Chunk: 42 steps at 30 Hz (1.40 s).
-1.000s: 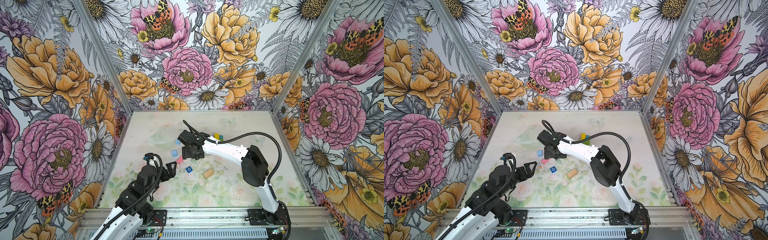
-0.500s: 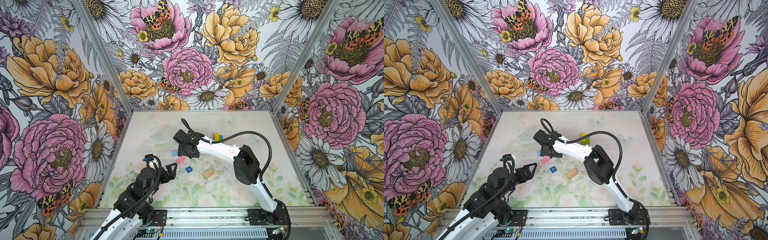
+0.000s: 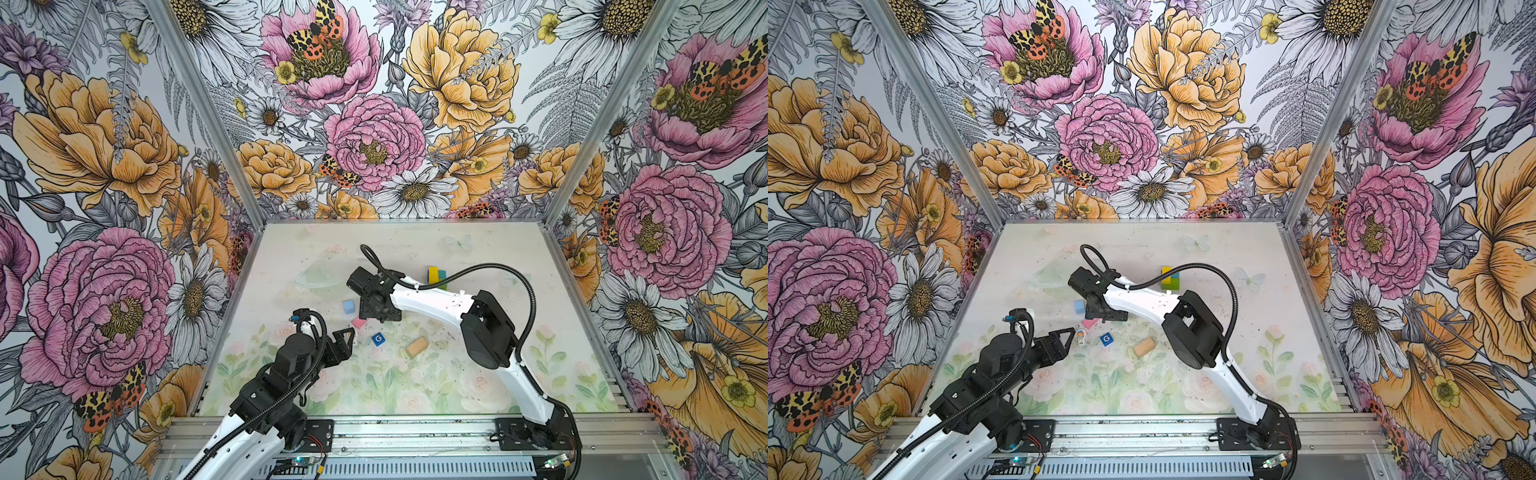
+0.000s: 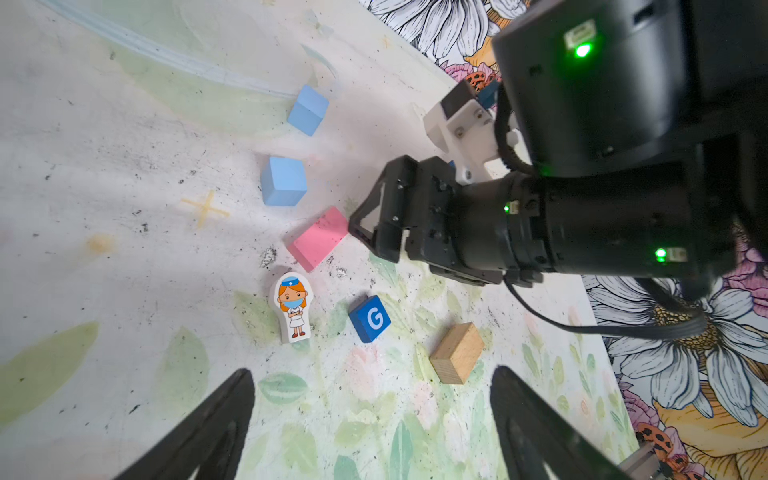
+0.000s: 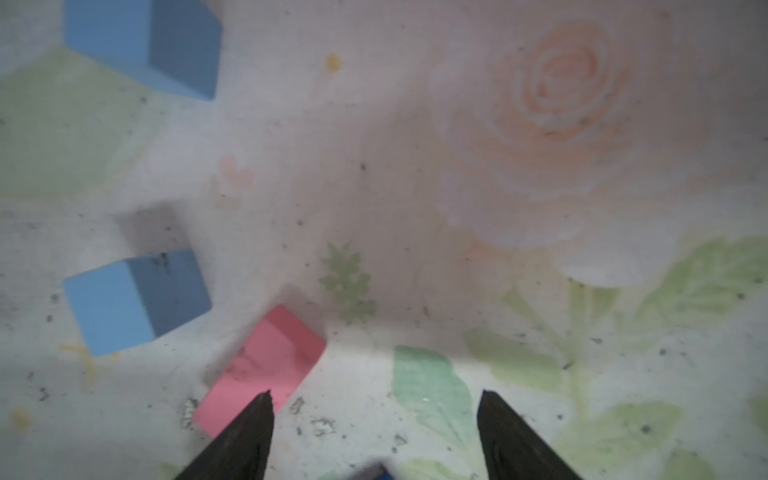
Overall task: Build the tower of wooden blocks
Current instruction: 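Draw the right gripper back while the left gripper reaches over the pink bar, then lower the left gripper around the pink bar and close it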
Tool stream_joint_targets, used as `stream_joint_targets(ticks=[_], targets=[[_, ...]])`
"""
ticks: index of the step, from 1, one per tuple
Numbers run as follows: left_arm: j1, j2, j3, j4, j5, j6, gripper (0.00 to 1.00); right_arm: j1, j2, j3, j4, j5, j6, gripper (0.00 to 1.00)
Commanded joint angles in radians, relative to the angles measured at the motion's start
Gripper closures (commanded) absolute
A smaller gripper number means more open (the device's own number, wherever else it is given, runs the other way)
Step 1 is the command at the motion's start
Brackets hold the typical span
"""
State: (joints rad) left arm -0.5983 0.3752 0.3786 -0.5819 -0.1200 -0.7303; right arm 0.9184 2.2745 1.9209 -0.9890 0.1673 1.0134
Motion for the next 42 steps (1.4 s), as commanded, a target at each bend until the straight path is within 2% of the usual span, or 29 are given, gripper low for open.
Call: stream_joint_targets(ticks=[1,6,12,19,29,33,42], targets=[[-0.006,0.06,0.048,-0.007,-0.051,0.036,0.11,-0.057,-0.163,-0.081,-0.011,0.034,-0.076,0.21],[-0.005,0.242,0.106,0.02,-0.083,0.096,0.13,-0.109,-0.344,-0.185,-0.011,-0.028,-0.177,0.2],[-0.005,0.539,0.229,0.071,-0.03,0.218,0.15,-0.217,-0.58,-0.351,-0.002,-0.123,-0.276,0.2],[0.048,0.826,0.387,0.072,-0.004,0.327,0.26,-0.297,-0.775,-0.512,0.047,-0.202,-0.359,0.2],[0.062,1.084,0.515,0.067,0.052,0.399,0.27,-0.374,-0.865,-0.705,0.168,-0.336,-0.389,0.2],[0.058,1.14,0.534,0.066,0.065,0.433,0.27,-0.403,-0.888,-0.73,0.17,-0.362,-0.407,0.2],[0.058,1.225,0.563,0.065,0.016,0.456,0.26,-0.441,-0.918,-0.759,0.17,-0.386,-0.425,0.2]])
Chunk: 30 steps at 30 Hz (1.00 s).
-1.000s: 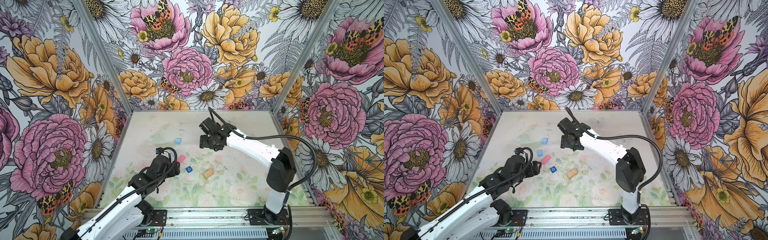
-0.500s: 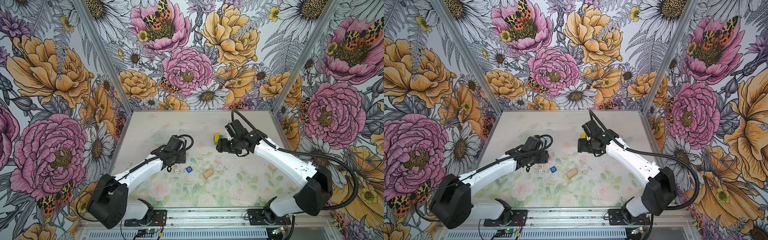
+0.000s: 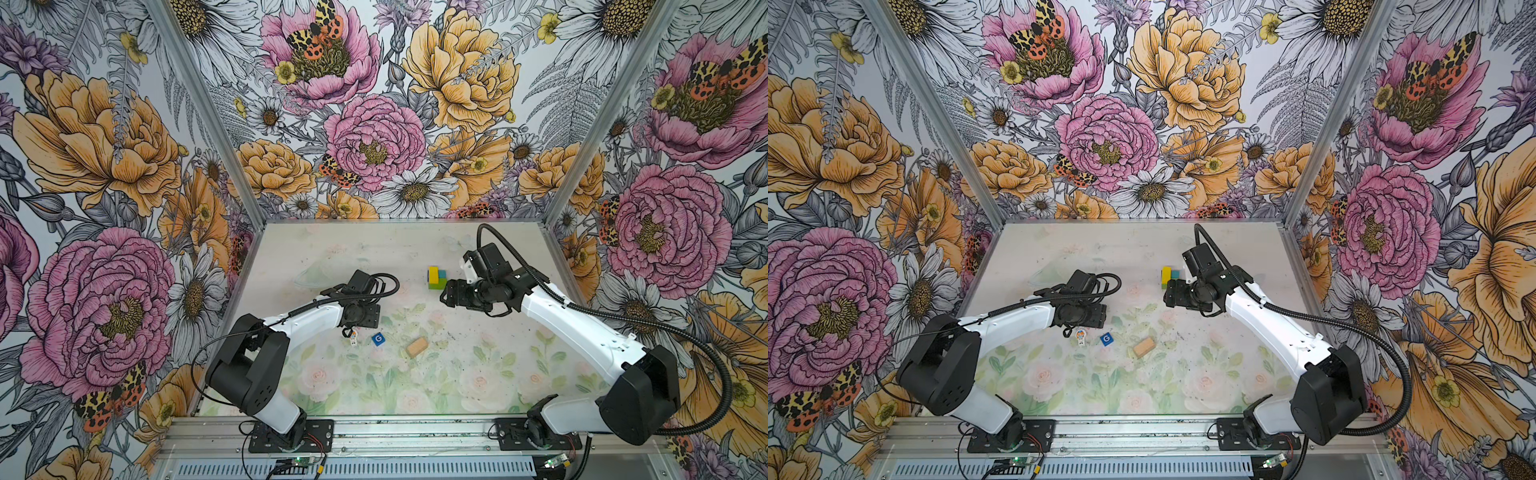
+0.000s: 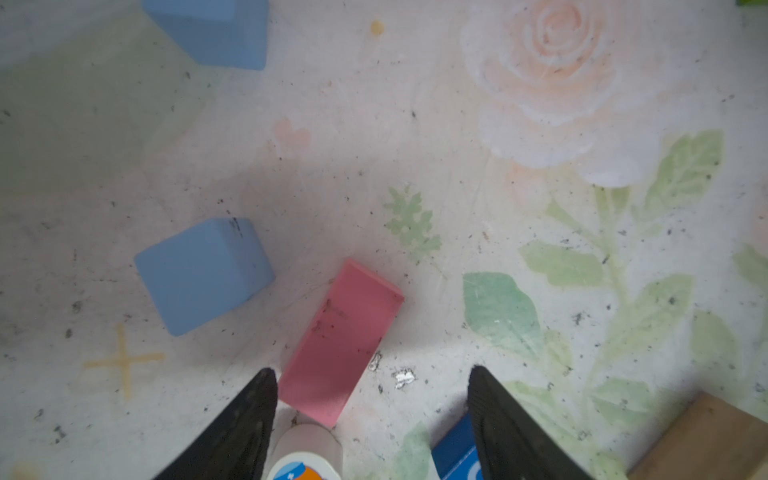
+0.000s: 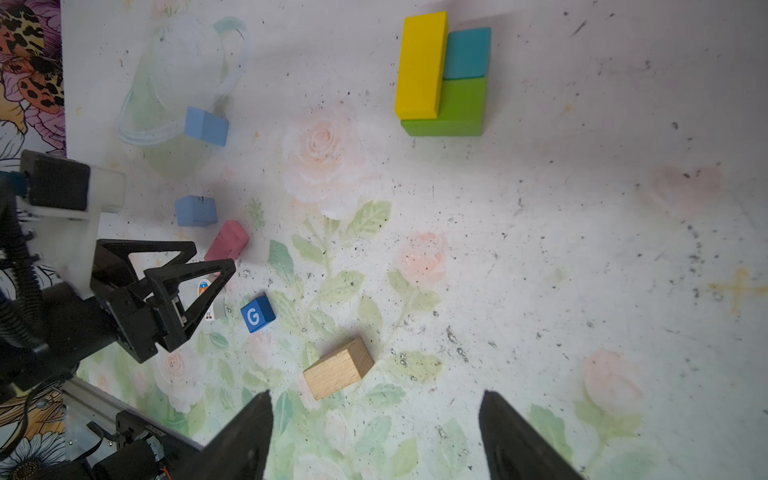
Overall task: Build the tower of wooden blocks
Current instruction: 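Lower the left gripper around the pink bar and close it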
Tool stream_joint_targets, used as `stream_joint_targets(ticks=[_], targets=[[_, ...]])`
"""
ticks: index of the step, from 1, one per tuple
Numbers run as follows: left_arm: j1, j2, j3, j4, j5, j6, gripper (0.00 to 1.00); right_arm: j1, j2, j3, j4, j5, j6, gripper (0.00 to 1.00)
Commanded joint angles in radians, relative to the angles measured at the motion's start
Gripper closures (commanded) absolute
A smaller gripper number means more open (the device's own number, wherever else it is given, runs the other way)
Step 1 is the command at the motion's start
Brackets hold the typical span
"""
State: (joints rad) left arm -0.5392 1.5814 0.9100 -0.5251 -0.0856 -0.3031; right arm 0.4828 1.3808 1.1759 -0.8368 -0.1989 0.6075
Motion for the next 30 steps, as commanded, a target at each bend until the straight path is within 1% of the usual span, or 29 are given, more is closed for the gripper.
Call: stream_joint_targets(ticks=[1,9,11,13,17,22,26,30], targets=[[0.001,0.03,0.033,0.01,-0.015,0.03,0.26,-0.006,-0.027,-0.019,0.018,-0.019,-0.017,0.2],[0.0,0.088,0.032,0.029,-0.012,0.031,0.27,-0.02,-0.067,-0.051,0.016,-0.02,-0.015,0.2],[-0.001,0.1,0.035,0.039,-0.002,0.025,0.28,-0.021,-0.073,-0.059,0.016,-0.022,-0.011,0.2],[-0.007,0.114,0.041,0.042,0.001,0.022,0.32,-0.02,-0.08,-0.064,0.016,-0.026,-0.009,0.2],[-0.031,0.127,0.052,0.04,0.0,0.013,0.46,-0.021,-0.093,-0.071,0.016,-0.02,-0.003,0.2],[-0.046,0.151,0.075,0.03,-0.015,0.01,0.61,-0.022,-0.106,-0.08,0.015,-0.014,0.006,0.2],[-0.057,0.174,0.101,0.019,-0.006,-0.003,0.67,-0.022,-0.127,-0.096,0.015,-0.008,0.011,0.2],[-0.088,0.201,0.151,-0.004,-0.019,-0.048,0.7,-0.024,-0.155,-0.117,0.015,0.001,0.016,0.2]])
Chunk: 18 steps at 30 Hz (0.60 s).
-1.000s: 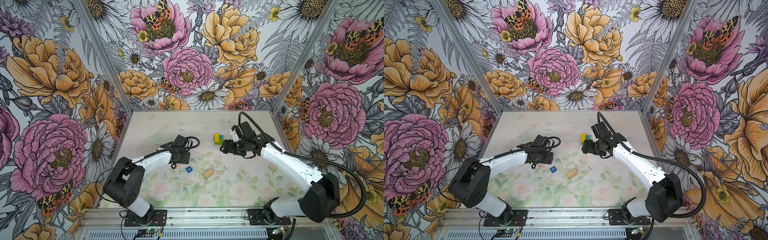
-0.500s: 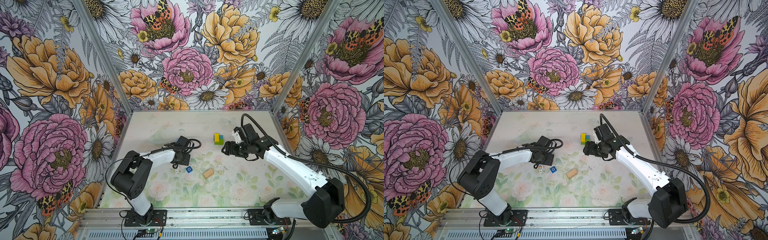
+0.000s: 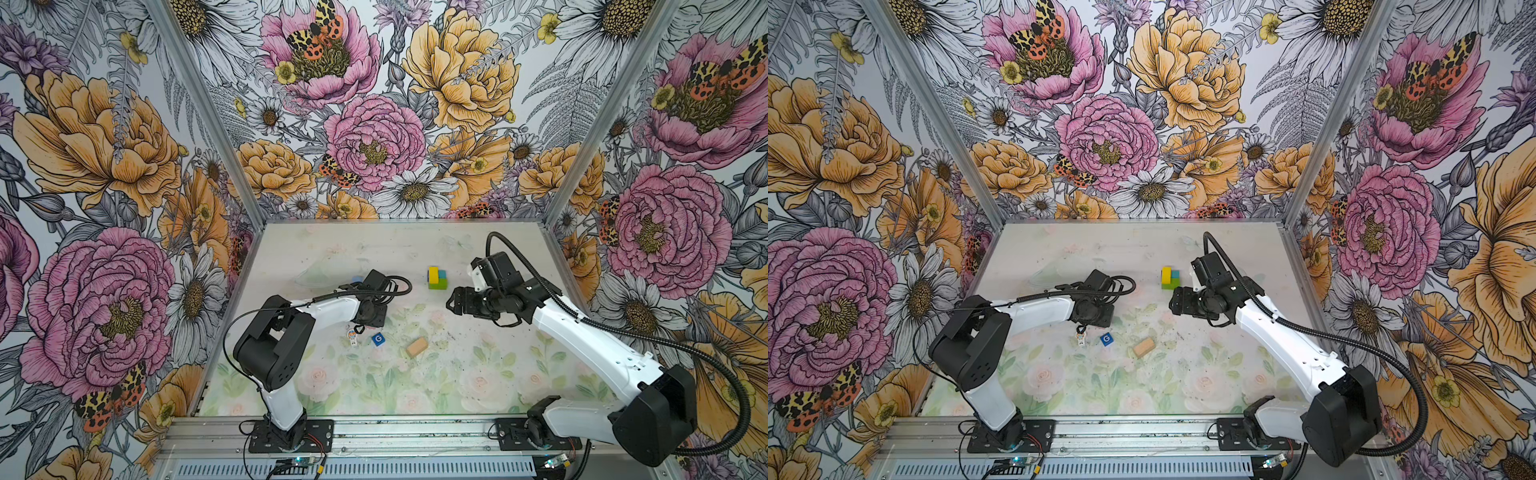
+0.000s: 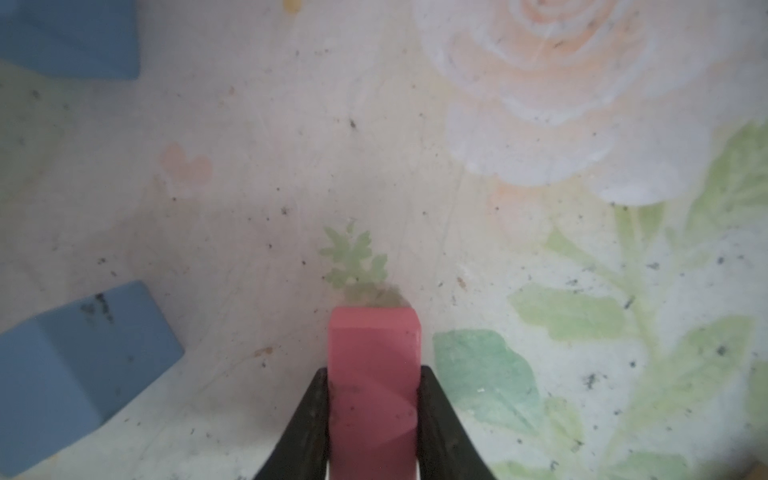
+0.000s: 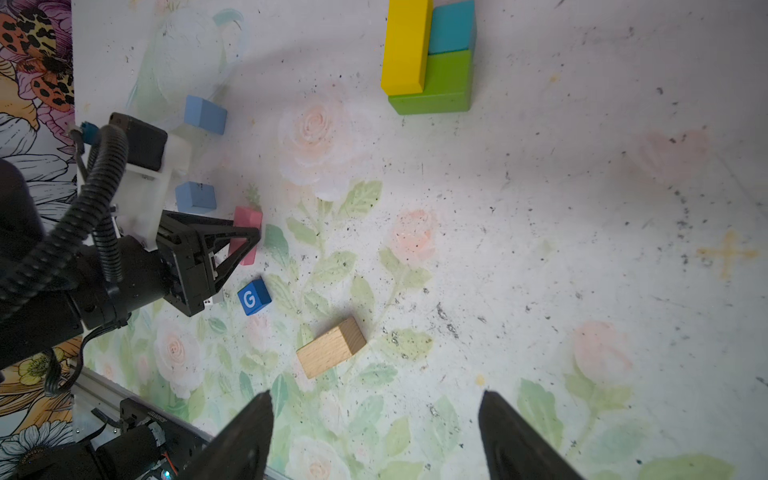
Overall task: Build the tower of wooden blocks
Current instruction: 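Lower the left gripper around the pink bar and close it, then carry the pink bar toward the tower with the left gripper and release it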
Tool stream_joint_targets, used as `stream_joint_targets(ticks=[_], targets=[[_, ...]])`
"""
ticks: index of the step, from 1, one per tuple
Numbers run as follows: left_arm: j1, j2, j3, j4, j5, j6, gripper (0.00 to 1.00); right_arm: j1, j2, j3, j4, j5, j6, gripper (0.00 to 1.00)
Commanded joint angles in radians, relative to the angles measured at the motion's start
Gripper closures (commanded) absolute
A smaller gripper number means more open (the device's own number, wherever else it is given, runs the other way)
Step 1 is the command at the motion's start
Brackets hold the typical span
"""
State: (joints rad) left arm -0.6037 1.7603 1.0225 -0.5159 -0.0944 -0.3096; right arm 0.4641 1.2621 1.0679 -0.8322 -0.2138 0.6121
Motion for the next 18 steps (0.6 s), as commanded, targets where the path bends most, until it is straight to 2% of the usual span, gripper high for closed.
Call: stream_joint_targets(ticks=[1,5,6,18], targets=[[-0.034,0.03,0.054,-0.016,-0.007,-0.055,0.71,-0.006,-0.041,-0.013,0.011,0.017,0.012,0.2],[-0.069,0.051,0.125,-0.032,-0.007,-0.113,0.76,-0.008,-0.065,-0.029,0.011,0.022,0.012,0.2],[-0.077,0.092,0.147,-0.039,-0.011,-0.125,0.76,-0.01,-0.076,-0.035,0.011,0.024,0.012,0.2],[-0.182,0.191,0.314,-0.051,-0.053,-0.263,0.76,-0.053,-0.226,-0.145,-0.01,-0.006,0.0,0.2]])
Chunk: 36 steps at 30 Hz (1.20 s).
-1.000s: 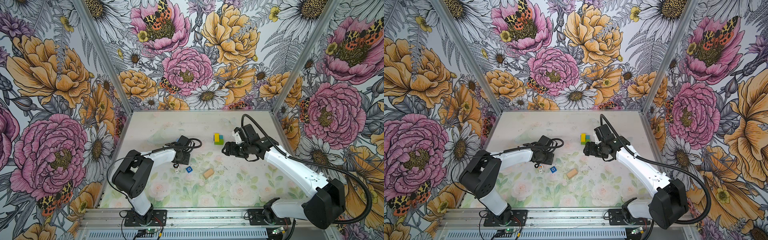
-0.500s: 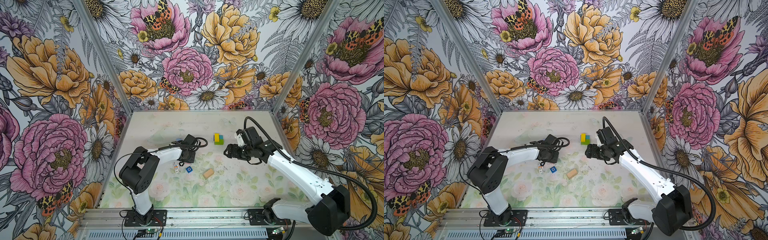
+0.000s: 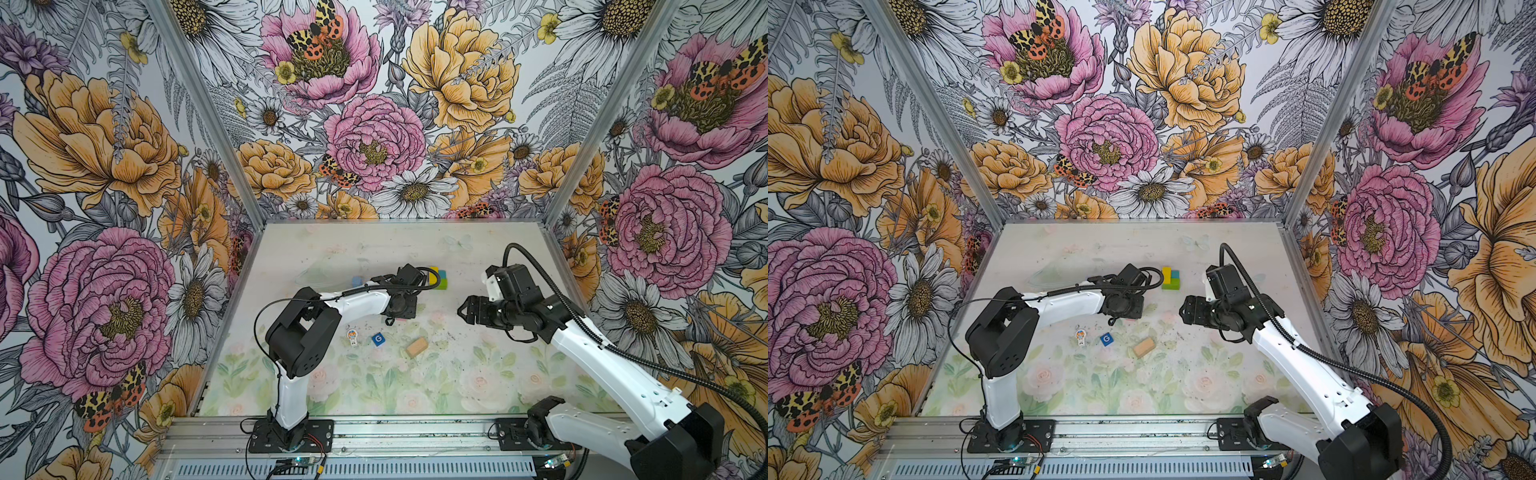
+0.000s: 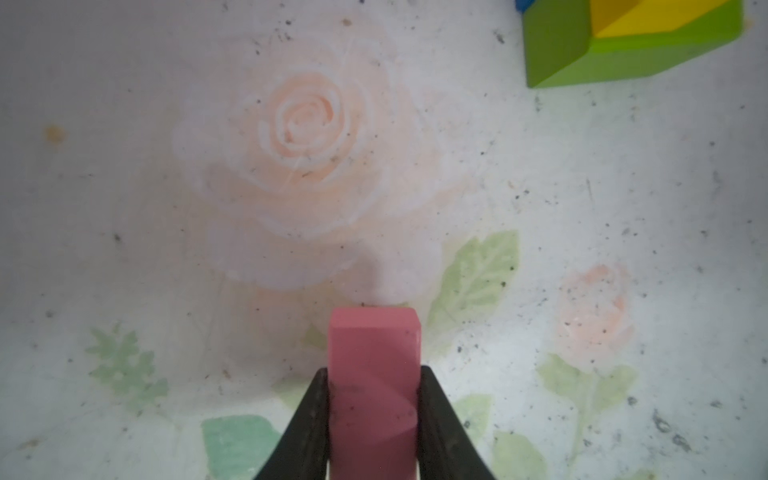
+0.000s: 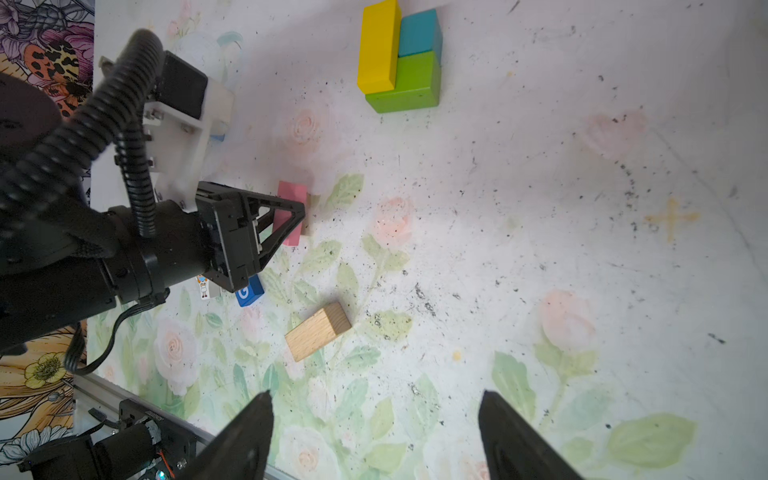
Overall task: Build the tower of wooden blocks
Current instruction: 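Carry the pink bar toward the tower with the left gripper and release it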
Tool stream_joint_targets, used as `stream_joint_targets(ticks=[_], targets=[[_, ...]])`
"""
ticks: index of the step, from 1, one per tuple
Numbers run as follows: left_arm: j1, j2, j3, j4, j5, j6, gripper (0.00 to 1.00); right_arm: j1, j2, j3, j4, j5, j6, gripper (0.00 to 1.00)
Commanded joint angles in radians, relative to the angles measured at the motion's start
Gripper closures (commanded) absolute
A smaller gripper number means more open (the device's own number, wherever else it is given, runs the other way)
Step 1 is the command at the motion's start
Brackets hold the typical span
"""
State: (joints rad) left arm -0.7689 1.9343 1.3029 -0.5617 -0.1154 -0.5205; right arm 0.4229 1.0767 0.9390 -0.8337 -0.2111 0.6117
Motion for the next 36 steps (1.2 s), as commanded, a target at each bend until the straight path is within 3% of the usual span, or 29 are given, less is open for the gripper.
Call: stream_joint_targets(ticks=[1,12,21,25,29,36], targets=[[-0.023,0.024,0.043,-0.005,-0.033,-0.058,0.76,-0.016,-0.05,-0.018,-0.015,-0.006,-0.004,0.2],[-0.07,0.1,0.146,-0.004,-0.052,-0.093,0.73,-0.037,-0.101,-0.035,-0.069,0.011,-0.029,0.2],[-0.089,0.138,0.185,-0.004,-0.04,-0.087,0.56,-0.042,-0.145,-0.055,-0.094,0.022,-0.026,0.2],[-0.09,0.127,0.187,-0.005,-0.034,-0.08,0.55,-0.043,-0.166,-0.062,-0.102,0.027,-0.018,0.2],[-0.09,0.045,0.156,-0.004,-0.053,-0.065,0.54,-0.044,-0.183,-0.054,-0.119,0.052,-0.012,0.2],[-0.078,-0.225,-0.017,-0.004,-0.136,-0.035,0.49,-0.044,-0.169,-0.039,-0.127,0.087,-0.003,0.2]])
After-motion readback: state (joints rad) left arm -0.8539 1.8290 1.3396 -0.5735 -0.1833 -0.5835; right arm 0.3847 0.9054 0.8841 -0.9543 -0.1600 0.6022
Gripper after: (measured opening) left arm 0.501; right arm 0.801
